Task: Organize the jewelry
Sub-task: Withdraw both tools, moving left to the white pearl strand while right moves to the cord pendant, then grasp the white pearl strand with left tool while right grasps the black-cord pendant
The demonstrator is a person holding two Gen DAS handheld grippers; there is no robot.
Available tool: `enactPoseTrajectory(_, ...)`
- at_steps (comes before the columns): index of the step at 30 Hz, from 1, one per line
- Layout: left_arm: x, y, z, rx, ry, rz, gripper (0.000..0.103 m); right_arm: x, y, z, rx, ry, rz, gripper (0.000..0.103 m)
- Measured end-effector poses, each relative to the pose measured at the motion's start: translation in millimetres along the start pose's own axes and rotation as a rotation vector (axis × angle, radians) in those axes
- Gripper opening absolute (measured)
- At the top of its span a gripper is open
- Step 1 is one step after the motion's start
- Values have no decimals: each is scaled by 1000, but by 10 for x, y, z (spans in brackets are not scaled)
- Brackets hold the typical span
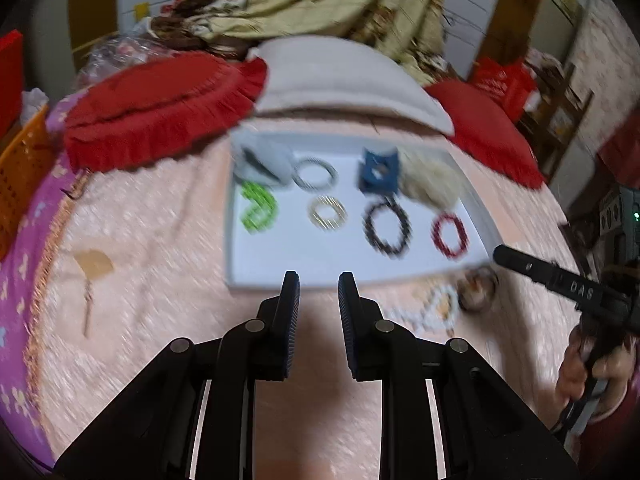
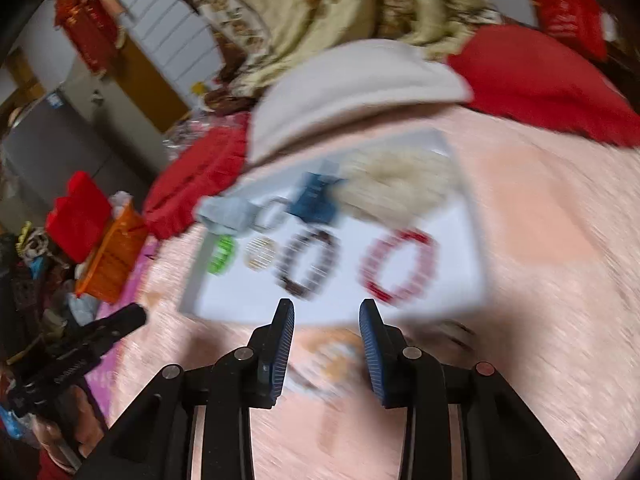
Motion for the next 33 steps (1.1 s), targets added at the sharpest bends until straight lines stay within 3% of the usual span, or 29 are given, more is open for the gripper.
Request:
enactPoseTrajectory(4, 225, 238, -170, -2, 22, 81, 19, -99, 313, -470, 95, 66, 19, 32)
enactPoseTrajectory(8, 454, 361, -333, -3, 39, 132, 19, -149, 468, -645, 103, 103, 12, 32)
enactPoseTrajectory(20, 943, 369, -524, 78, -3, 168, 19, 126, 446, -535, 15, 128, 20, 32)
enactPoseTrajectory(27, 977, 398, -606, 109, -15, 133, 19, 280, 358, -396, -49, 200, -4, 32)
enactPoseTrajectory(30, 950, 484, -698, 159, -35, 138, 9, 316, 339, -391, -34, 238, -14, 19)
enactPoseTrajectory(32, 902, 543, -728, 172, -14, 155, 8, 318, 347, -398, -12, 217, -11, 8)
enactPoseTrajectory(33, 883, 568, -734, 169, -2, 164, 8, 312, 355, -403, -4, 205, -10, 7)
Point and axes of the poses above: each gripper's, at about its wrist camera, not at the fingertips, and x roughly the way its jaws point, z to its left, y to its underside, the point moved 3 cm from there along x, roughly the way its jaws point, and after that the axes turned 9 degrees about -x, right-handed, at the moved point
